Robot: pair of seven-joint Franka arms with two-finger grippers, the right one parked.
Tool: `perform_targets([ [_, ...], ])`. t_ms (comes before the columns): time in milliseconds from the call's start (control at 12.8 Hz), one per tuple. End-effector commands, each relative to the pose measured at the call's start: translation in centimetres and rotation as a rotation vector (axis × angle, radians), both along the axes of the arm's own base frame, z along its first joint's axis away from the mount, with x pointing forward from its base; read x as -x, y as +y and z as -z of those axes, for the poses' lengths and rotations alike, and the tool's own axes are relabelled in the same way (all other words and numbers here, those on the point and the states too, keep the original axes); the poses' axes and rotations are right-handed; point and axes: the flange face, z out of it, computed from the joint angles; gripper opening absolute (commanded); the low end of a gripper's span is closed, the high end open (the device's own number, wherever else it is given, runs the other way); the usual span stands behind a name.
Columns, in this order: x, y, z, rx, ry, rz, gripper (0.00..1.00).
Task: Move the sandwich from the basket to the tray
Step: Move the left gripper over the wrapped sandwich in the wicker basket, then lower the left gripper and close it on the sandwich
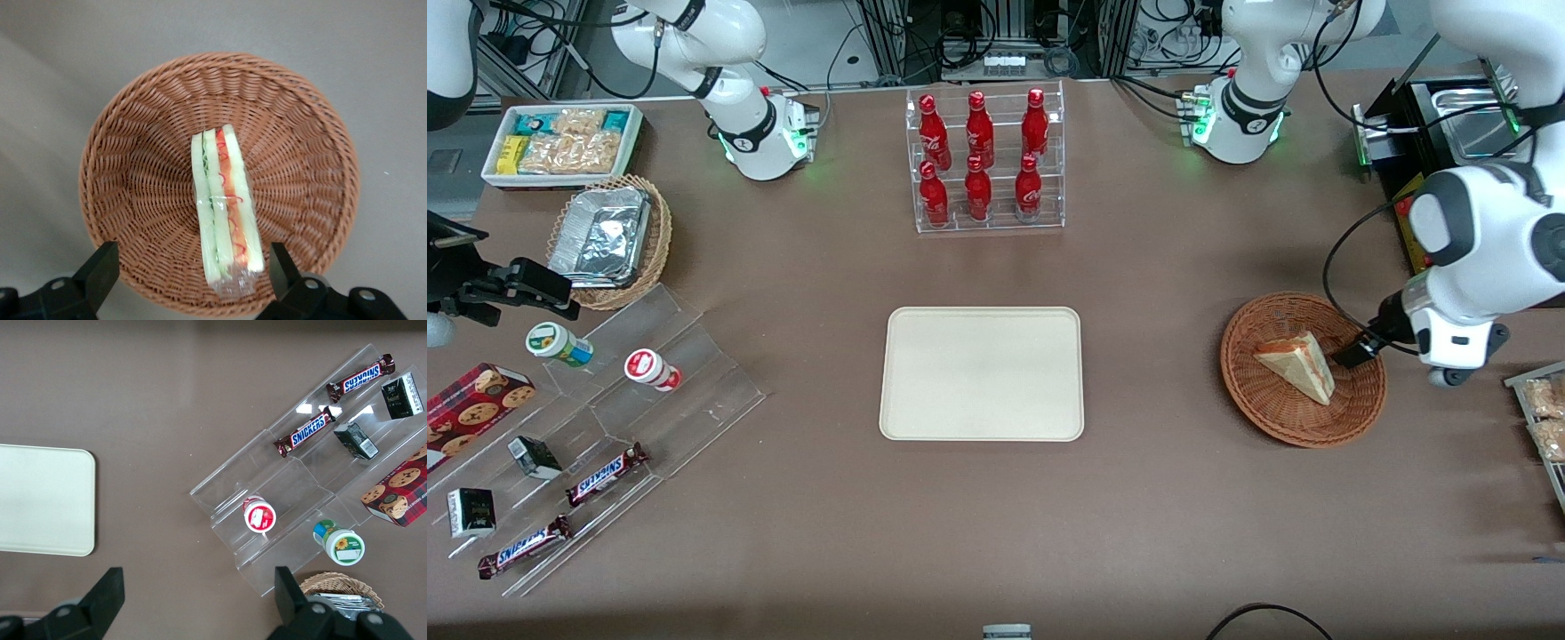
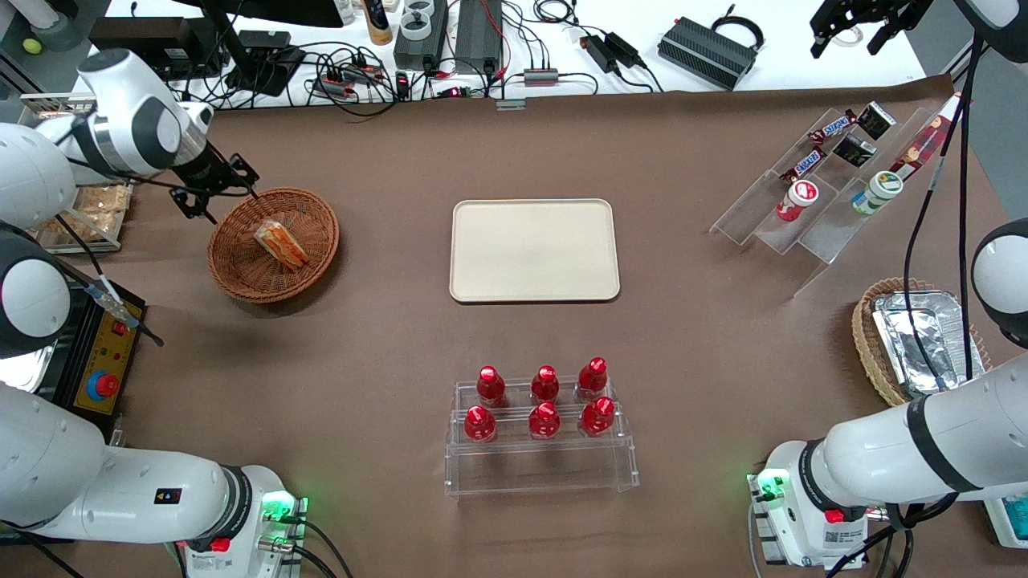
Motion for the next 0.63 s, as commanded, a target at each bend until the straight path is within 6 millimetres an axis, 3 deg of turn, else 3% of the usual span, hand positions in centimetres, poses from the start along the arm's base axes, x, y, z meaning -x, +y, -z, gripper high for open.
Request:
perform_targets([
  [0, -0.3, -1.3, 3.4, -0.008, -0.012, -0.087, 0.99],
  [157, -0.9, -3.0, 4.7, 0.003, -0.029, -0.113, 0.99],
  [549, -0.5, -3.8, 8.7, 0.003, 0.003, -0.121, 0.99],
])
